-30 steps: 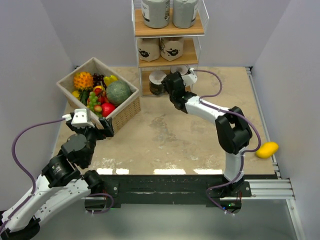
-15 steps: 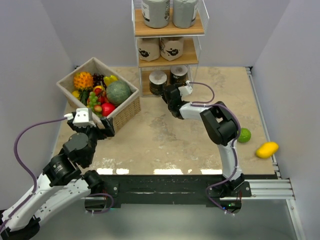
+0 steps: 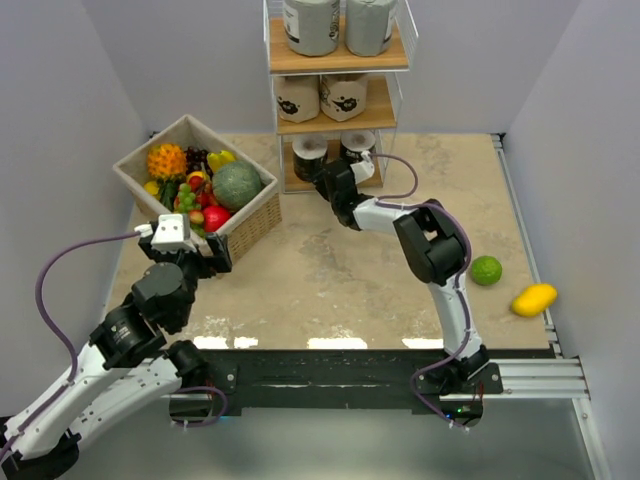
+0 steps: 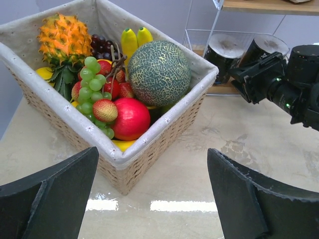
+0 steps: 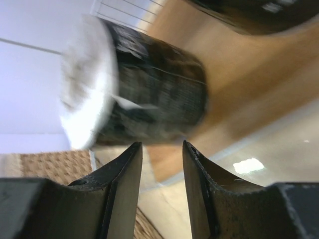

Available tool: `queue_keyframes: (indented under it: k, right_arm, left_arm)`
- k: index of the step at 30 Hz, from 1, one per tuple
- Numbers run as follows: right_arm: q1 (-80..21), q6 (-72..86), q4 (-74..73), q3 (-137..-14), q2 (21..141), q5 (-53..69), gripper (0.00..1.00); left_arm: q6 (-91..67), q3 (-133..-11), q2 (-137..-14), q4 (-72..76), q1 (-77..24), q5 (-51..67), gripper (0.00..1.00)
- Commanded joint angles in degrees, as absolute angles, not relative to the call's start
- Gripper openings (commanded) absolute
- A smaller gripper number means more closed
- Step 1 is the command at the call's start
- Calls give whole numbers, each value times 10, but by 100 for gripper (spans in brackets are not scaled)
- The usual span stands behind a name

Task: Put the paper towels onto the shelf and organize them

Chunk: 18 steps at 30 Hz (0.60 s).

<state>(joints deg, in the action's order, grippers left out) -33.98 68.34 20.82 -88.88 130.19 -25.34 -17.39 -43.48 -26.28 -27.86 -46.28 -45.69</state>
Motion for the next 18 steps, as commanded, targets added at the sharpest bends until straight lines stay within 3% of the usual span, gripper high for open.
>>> queue_keyframes:
  k: [1,7,11,18]
  right_arm:
    - [-332,669,181,-828,1225,-217,43]
    - [-333,532,111,-753,1104,-125,47]
    - [-334,386,29,-685,959,-106,54]
    - [-335,251,-257,-689,748,-110,72]
  left_arm:
    - [-165,-434,-266,-256,-464,-473,95]
    - [-165,-427,-235,-236,-463,-429,94]
    - [-156,-439,-243,-237,-464,-382,95]
    - [-182,-515,-292,-248,-463,-249,96]
